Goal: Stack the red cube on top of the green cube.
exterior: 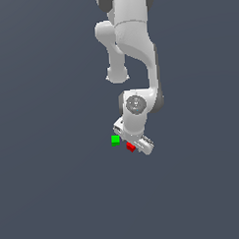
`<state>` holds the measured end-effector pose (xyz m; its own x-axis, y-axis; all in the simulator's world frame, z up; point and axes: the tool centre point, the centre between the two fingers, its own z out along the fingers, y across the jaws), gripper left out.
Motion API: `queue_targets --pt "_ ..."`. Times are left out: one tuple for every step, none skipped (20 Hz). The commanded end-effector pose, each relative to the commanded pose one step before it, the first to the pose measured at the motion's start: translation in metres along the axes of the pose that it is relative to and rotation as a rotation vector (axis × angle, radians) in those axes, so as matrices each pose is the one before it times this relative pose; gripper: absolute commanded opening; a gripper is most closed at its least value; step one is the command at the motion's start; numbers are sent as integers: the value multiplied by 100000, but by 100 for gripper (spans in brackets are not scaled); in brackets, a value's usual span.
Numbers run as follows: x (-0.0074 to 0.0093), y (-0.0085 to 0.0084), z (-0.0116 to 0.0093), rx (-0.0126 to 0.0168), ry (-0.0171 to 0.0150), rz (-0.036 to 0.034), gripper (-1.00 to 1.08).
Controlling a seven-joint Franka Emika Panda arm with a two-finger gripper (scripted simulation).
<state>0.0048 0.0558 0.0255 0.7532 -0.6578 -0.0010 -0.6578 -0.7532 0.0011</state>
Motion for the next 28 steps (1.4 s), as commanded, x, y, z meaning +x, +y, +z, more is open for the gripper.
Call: queue_targets --pt "68 -76 490 114 95 42 100" --pt "21 -23 58 0 0 0 100" --pt "10 -10 15 0 0 0 100" --pt "0 0 0 0 0 0 -100" --pt "0 0 0 0 0 0 -100" --pt "0 0 0 0 0 0 -100" --pt "0 0 0 0 0 0 -100" --pt "0 0 0 0 0 0 -100" --pt "0 0 0 0 0 0 -100" --pt "0 0 0 0 0 0 -100" --pt "0 0 0 0 0 0 -100" --pt "0 0 0 0 0 0 -100" --pt "0 0 0 0 0 0 -100" --pt "-1 -9 -10 0 0 0 -100" --pt "-1 1 -29 0 0 0 -100" --pt "-4 3 -88 0 0 0 -100" --pt "-6 5 -147 0 0 0 -100" --pt "-8 6 -207 0 0 0 -100" --pt "-9 7 -268 0 0 0 -100" --pt "-10 8 -331 0 0 0 -100" --pt "-11 9 -395 0 0 0 -100" --pt "-11 9 -460 0 0 0 -100" --pt "-11 9 -527 0 0 0 -100" --pt "-11 10 -596 0 0 0 -100" --pt "-11 10 -667 0 0 0 -100" --pt "-11 10 -739 0 0 0 -100" --pt "-10 10 -778 0 0 0 -100" --pt "-7 8 -730 0 0 0 -100"
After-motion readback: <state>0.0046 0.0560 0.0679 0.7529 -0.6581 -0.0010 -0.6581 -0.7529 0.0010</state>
